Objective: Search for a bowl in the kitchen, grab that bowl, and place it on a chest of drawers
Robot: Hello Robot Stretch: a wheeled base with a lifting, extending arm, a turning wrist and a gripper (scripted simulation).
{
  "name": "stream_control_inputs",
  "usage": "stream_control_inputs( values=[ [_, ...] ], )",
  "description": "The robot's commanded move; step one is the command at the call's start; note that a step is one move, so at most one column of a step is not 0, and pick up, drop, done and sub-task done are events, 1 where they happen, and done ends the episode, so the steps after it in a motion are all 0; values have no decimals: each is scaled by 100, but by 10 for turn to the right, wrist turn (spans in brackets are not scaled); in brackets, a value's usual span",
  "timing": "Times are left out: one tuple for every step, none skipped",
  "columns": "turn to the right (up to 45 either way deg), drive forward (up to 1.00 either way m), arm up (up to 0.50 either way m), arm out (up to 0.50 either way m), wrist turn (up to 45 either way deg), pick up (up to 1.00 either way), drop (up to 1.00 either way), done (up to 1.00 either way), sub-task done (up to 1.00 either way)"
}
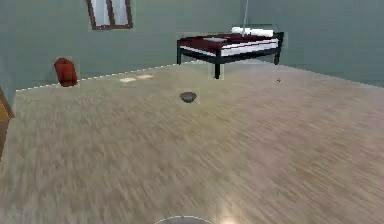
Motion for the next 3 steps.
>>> stream_control_inputs(
  values=[
    [-450,0,0,0,0,0,0,0,0],
    [-450,0,0,0,0,0,0,0,0],
    [-450,0,0,0,0,0,0,0,0]
  ],
)
